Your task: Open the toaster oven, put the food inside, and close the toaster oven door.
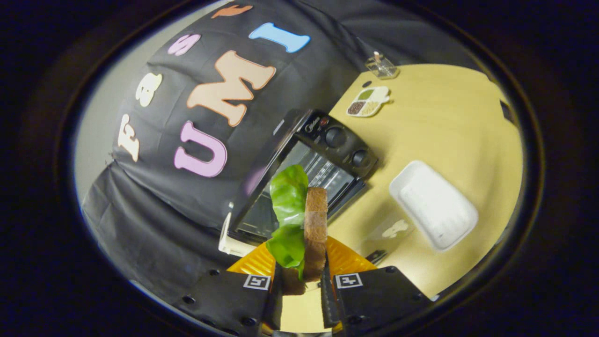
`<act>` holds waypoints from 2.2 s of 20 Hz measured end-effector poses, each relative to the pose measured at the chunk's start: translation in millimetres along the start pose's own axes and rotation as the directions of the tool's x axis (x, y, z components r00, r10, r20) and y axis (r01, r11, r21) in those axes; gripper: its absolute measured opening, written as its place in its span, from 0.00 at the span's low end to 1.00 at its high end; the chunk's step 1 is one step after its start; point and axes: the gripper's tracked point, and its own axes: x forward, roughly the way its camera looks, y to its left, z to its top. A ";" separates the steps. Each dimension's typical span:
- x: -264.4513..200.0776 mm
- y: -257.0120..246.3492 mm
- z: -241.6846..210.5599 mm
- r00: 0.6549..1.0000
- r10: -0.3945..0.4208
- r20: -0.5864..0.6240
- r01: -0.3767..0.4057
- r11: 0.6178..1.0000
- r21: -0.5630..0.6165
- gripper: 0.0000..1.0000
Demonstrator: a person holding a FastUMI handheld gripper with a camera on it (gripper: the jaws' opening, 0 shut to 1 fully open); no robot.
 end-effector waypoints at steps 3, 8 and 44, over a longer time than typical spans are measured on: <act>23.9 18.0 -9.4 0.999 0.032 0.038 -0.036 0.992 0.120 0.36; 62.0 35.2 -15.4 0.995 0.049 0.085 -0.066 0.975 0.213 0.36; 119.5 1.4 53.9 0.858 -0.286 0.427 0.485 0.726 -0.488 1.00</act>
